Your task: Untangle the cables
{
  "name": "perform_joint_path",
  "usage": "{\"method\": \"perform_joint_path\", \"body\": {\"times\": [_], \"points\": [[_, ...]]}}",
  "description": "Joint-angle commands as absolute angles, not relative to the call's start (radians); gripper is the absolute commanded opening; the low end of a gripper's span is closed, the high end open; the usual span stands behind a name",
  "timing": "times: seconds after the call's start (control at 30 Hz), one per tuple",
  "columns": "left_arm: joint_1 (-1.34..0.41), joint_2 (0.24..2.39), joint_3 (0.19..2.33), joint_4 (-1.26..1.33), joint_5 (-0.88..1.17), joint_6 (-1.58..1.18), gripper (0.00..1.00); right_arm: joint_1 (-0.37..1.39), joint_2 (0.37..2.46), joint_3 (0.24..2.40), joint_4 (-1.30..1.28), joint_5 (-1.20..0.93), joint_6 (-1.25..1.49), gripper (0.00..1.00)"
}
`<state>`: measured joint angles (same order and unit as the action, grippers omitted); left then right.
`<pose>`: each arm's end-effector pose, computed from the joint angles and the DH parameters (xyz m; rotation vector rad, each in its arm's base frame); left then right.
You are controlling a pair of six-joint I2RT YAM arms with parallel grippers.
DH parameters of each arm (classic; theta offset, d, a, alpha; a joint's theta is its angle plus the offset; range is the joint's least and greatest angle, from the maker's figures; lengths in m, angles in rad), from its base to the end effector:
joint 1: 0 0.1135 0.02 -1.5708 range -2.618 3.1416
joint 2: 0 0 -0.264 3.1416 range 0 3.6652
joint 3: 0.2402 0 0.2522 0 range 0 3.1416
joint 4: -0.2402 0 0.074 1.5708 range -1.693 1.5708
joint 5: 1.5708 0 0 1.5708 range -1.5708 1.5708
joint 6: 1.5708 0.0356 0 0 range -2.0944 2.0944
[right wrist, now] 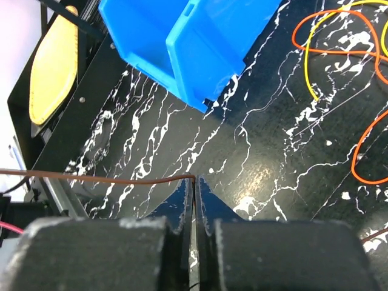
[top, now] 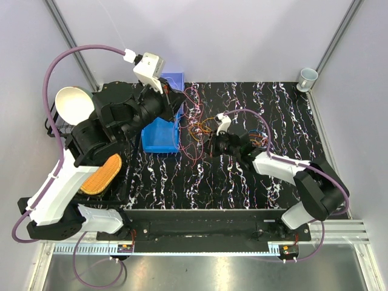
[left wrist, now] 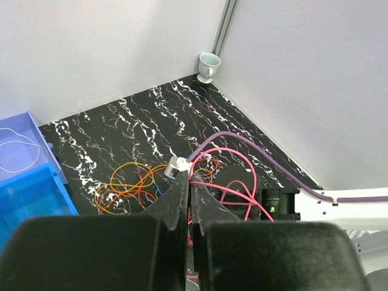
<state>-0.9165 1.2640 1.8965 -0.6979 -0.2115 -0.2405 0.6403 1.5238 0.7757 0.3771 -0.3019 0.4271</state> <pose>0.1343 -0.1628 0.5513 0.3983 1.6352 -0.7089 0.2572 0.2048 0.2154 -0.4297 2.0135 0.9807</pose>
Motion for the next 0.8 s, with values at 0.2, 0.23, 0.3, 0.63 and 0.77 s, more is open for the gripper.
{"method": "perform_joint_path", "body": {"times": [0.2,0.23,0.3,0.63,0.77], "points": [[-0.919,1.256,2.011,-0.762,-0.37,-0.209,0.0,0.519,1.48,0.706,0.376,-0.087,0.564,0.0],[-0.919,1.265,2.066,-0.778,-0.411,-0.2,0.0,0.485,1.494,0.697,0.374,-0.103,0.592,0.0],[-0.917,1.278,2.132,-0.821,-0.458,-0.163,0.0,0.405,1.512,0.663,0.367,-0.11,0.673,0.0],[-0.898,1.261,2.163,-0.778,-0.684,-0.042,0.0,0.357,1.621,0.673,0.264,-0.08,0.765,0.0],[-0.818,1.261,2.071,-0.749,-0.67,-0.064,0.0,0.357,1.586,0.686,0.224,-0.098,0.758,0.0]]}}
